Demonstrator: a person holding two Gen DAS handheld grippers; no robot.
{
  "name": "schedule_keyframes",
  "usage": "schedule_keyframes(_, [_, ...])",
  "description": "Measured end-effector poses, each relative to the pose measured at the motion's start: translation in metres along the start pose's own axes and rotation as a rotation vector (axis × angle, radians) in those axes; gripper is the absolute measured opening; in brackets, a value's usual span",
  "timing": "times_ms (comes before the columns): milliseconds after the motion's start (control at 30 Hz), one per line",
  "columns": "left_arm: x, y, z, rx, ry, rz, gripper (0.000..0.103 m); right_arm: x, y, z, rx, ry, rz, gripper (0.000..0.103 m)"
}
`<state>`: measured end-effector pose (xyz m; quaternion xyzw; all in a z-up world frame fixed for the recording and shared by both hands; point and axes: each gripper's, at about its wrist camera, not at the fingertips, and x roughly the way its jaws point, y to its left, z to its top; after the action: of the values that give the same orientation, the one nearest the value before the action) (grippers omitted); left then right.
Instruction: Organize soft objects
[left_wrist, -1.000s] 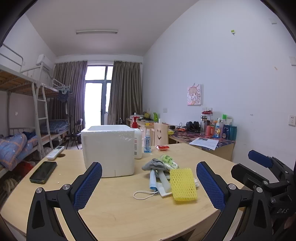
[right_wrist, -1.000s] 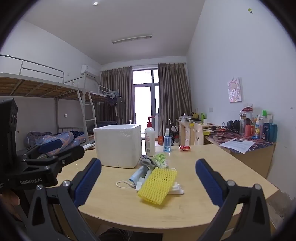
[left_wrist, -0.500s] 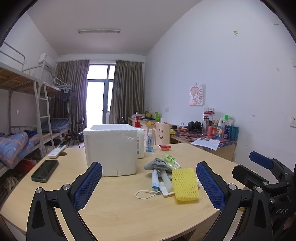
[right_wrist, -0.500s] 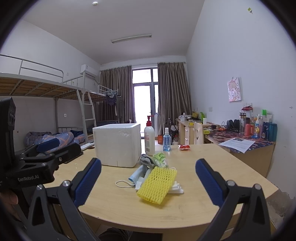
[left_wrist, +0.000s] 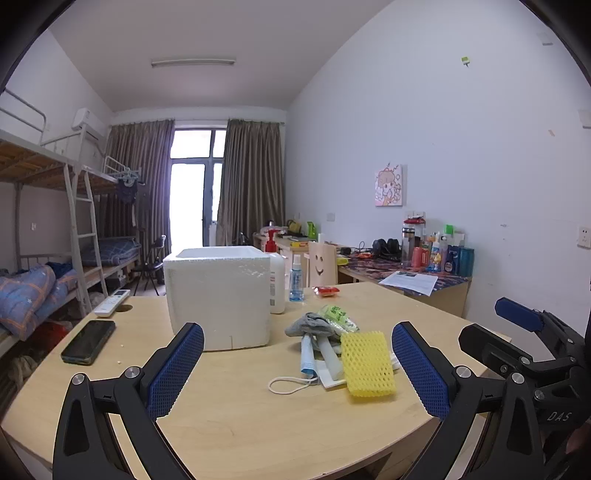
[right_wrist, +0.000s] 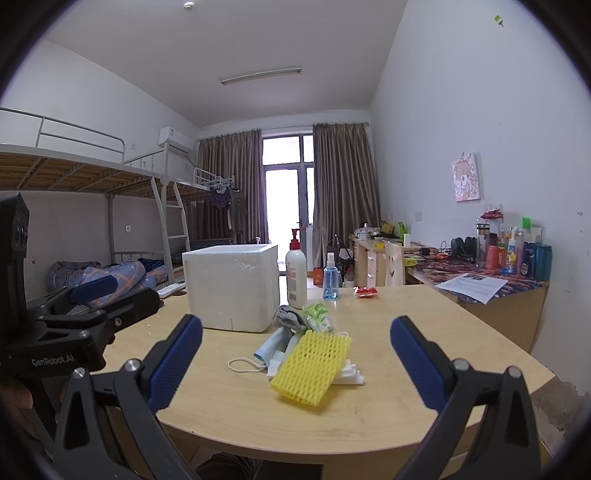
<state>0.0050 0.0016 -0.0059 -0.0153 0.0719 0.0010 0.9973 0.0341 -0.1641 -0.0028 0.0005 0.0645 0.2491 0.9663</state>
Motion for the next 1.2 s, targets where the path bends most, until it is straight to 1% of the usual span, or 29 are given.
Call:
schedule_keyframes(100, [-0.001,-0.002,0.0,0.009,-0.009,0.008,0.102,0.001,-0.001,0.0,0.001,0.0,0.001,0.103])
schedule_keyframes(600, [-0.004,-0.007,-0.002,0.014,-0.004,-0.016,0.102,0.001,-0.002,-0.002,0.008,0.003,0.0,0.103])
schedule_keyframes(967, [-0.005,-0.001,-0.004,-0.002,-0.008,-0.016,0.102,0.002,0.002,-0.003,-0.002,0.008,-0.003,0.103])
schedule_keyframes(1200, [0.002,0.004,-0.008,-0.005,0.016,-0.007,0.102,0.009,0.003,-0.005,0.002,0.031,-0.012,0.103])
